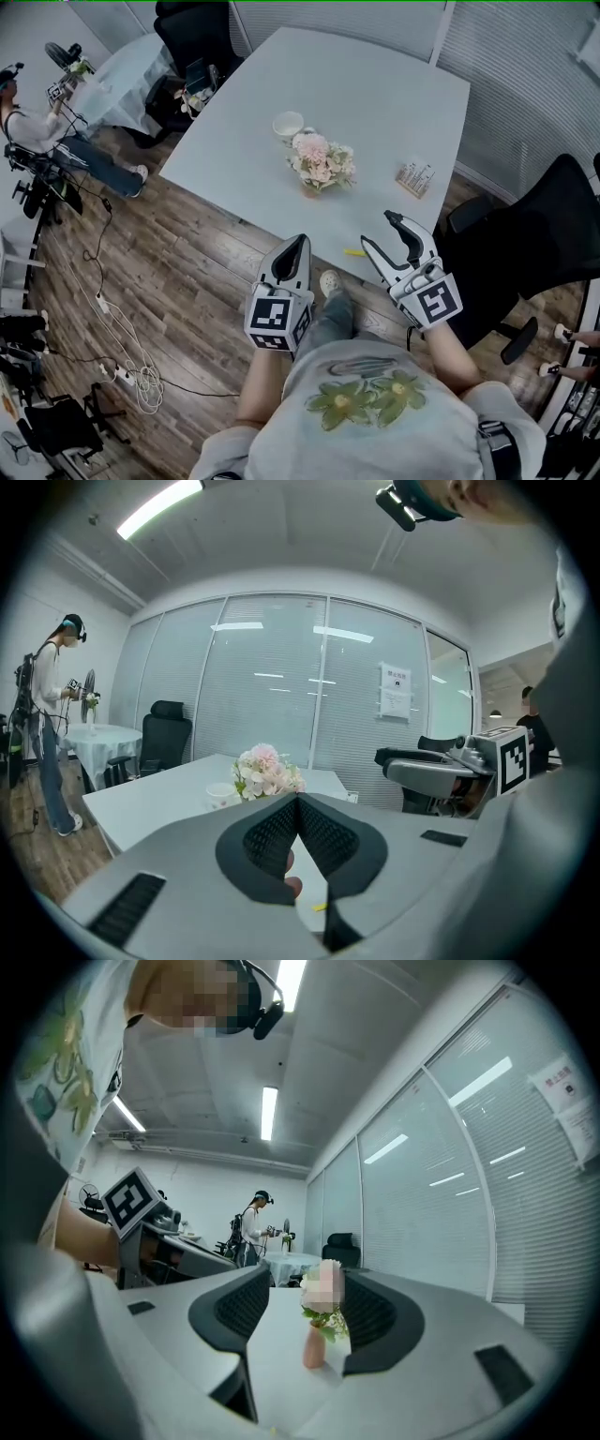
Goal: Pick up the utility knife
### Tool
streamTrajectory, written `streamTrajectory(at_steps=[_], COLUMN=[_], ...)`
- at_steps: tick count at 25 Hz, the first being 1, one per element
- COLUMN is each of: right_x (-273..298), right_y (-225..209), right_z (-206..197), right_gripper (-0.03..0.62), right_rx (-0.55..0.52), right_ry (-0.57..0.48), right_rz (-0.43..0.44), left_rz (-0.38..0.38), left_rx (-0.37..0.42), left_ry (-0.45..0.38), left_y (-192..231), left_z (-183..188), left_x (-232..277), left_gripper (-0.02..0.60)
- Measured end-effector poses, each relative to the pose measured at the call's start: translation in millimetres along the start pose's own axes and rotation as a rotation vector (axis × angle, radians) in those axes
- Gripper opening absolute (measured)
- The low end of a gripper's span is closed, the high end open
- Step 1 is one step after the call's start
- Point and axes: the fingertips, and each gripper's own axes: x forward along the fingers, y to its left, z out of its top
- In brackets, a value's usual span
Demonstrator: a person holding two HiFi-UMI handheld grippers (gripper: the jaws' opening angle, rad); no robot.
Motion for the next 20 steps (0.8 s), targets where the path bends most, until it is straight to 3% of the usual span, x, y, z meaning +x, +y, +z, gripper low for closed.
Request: streamTrajectory(at_steps=[13,20], right_x=[22,22], right_y=[-14,-6], right_z=[-63,-93], right_gripper=[0.224,0.224], right_rx=[0.028,0.044], right_ry=[0.131,0.216], right_rz=[0.033,0.095], left_rz=[0.014,-0.010], left_rx=[-0.035,-0.035], left_ry=[0.072,0.102], left_y=[29,28], left_z=[-32,-42], left_x=[29,39], left_gripper=[0.002,0.002])
